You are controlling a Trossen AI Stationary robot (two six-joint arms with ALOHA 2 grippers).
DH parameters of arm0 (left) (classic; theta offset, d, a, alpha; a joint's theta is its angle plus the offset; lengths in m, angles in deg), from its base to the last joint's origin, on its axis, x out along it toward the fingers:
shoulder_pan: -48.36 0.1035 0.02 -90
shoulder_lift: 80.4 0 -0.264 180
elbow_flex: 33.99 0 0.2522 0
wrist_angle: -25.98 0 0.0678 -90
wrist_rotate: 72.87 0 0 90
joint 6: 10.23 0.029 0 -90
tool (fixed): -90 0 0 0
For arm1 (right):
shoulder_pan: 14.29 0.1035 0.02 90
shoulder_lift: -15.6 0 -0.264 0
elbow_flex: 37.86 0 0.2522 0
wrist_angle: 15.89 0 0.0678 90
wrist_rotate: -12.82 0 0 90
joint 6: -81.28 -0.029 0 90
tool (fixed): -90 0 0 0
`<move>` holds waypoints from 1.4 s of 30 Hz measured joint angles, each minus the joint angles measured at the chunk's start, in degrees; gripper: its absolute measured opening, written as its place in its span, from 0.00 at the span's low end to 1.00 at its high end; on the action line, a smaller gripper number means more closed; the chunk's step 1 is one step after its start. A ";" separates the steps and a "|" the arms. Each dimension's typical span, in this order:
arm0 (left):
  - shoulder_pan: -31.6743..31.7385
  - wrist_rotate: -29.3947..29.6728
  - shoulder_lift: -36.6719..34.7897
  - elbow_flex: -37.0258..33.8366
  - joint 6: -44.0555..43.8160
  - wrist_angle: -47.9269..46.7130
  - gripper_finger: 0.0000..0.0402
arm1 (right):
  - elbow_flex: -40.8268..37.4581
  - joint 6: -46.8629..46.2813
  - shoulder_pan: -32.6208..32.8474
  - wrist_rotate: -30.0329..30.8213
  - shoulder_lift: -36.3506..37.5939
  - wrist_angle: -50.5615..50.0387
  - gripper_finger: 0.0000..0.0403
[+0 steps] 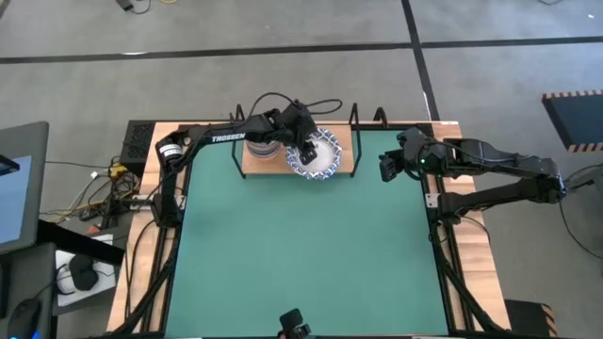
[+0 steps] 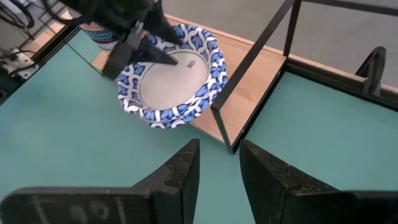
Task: Place and stack bowls onto a shelf
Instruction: Stack the patterned bowl on top of the stacked white patterned bowls on the shelf, then return to Home Position
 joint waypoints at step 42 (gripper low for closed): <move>-1.81 -11.33 -10.16 15.11 0.65 -4.08 0.12 | -15.36 10.03 3.80 -15.58 0.33 33.38 0.22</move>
